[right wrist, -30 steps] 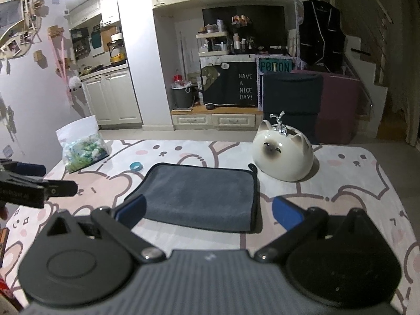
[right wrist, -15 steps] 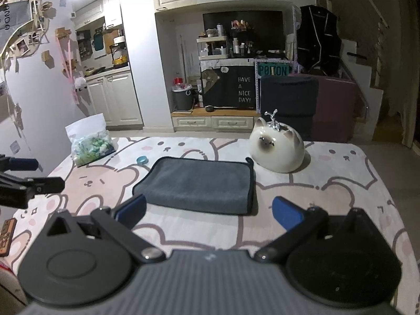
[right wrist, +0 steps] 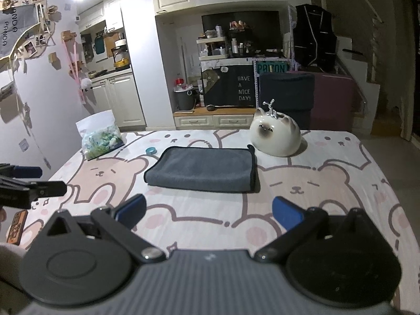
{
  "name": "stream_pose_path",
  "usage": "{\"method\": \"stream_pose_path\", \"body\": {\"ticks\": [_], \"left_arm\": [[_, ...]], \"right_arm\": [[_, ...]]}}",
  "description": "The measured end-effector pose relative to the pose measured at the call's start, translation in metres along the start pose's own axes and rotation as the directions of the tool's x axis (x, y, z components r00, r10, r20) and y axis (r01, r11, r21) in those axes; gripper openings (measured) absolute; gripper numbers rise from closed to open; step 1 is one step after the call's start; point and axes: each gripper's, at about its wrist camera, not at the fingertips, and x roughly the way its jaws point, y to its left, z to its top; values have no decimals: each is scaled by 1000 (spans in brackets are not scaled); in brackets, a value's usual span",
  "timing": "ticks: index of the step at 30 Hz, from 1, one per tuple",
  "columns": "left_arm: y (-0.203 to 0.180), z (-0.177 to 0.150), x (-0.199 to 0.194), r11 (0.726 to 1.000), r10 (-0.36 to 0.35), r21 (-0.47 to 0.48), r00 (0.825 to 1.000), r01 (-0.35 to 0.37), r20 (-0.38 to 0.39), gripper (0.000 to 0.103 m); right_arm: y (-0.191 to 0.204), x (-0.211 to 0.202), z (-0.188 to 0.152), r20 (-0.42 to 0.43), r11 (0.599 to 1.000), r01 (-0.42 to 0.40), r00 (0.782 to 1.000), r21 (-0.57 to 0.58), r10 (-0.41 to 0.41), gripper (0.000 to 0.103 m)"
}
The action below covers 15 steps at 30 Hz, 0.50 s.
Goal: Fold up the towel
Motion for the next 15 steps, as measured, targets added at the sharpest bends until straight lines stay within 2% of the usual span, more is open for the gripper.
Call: {"method": "stream_pose_path", "body": {"ticks": [7,15], "left_arm": [[-4,-16,-8,1000,0,-7,1000,0,5,103],[-4,-28,-11,1000,3,-18,1000,-3,-7,103]], "right_arm": [[-1,-15,-21,14,1000,-12,1000,20,12,103],[4,-24,-28,34,1000,-5,999,-6,5,103]]}}
